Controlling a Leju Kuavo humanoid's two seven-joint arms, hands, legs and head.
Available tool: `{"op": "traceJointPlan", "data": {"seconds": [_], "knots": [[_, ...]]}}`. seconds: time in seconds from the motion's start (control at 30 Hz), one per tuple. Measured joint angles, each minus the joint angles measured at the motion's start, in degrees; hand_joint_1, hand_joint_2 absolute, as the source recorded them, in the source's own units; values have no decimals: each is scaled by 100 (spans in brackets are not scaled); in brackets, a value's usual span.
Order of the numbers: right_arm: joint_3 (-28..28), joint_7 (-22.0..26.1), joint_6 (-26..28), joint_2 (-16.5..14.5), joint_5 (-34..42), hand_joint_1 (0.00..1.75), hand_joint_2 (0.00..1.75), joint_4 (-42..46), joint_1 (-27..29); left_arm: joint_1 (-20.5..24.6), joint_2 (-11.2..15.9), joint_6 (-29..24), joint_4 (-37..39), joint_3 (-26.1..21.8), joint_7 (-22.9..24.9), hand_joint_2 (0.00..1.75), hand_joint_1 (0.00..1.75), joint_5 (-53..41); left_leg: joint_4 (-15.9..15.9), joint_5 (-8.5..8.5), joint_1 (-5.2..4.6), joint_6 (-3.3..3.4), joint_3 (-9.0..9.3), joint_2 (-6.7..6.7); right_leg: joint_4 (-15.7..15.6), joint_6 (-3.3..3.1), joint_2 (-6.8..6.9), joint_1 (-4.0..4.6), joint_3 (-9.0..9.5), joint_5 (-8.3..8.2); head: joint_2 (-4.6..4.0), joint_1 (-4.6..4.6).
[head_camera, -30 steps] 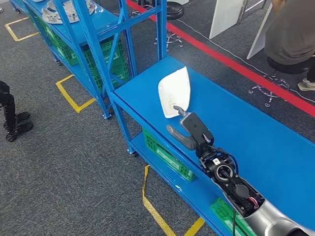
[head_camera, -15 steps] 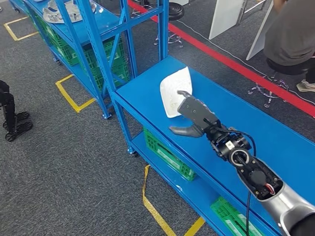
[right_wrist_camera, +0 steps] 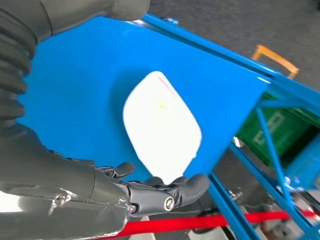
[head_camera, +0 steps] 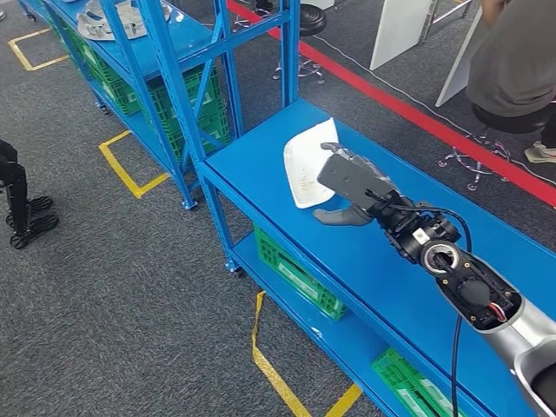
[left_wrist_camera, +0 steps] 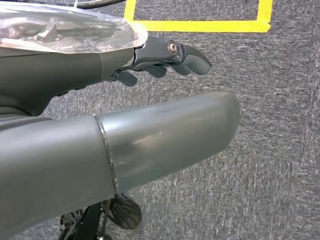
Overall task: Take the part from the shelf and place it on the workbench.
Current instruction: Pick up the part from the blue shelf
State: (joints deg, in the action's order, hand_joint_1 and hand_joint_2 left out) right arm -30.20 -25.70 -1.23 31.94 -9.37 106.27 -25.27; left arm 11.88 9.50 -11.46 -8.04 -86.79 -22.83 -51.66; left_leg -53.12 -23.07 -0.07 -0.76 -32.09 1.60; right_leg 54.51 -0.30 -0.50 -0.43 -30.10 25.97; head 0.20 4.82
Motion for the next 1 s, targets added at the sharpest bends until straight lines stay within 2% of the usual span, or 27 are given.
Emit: {"op": "traceJointPlan", "data": {"seconds": [0.17,0.3,0.6,0.8,1.0], "knots": [[-119,-511,-559,380,203,0,175,34,-207,-31,40,18,0,-21,9,0,0,24,0,0,0,0,0,0,0,0,1,0,-1,0,0,0],[-213,-642,-865,667,305,0,175,28,-285,-57,79,12,0,-32,52,0,0,49,0,-1,0,1,-3,0,0,0,0,0,0,0,0,1],[-953,-494,-1807,989,199,0,175,-268,-885,-73,134,-91,0,-53,124,0,0,207,0,-1,0,3,-5,3,0,0,6,1,-2,0,0,0],[-1576,-204,-1989,1027,181,0,175,-616,-1361,-74,143,-151,0,-53,171,0,0,240,1,-1,0,2,-7,3,0,0,6,1,-2,0,0,-1],[-2238,176,-2065,990,-389,0,175,-1060,-1765,-67,143,-153,0,-53,174,0,0,190,1,-1,-1,3,-11,11,0,1,12,1,0,1,0,1]]}}
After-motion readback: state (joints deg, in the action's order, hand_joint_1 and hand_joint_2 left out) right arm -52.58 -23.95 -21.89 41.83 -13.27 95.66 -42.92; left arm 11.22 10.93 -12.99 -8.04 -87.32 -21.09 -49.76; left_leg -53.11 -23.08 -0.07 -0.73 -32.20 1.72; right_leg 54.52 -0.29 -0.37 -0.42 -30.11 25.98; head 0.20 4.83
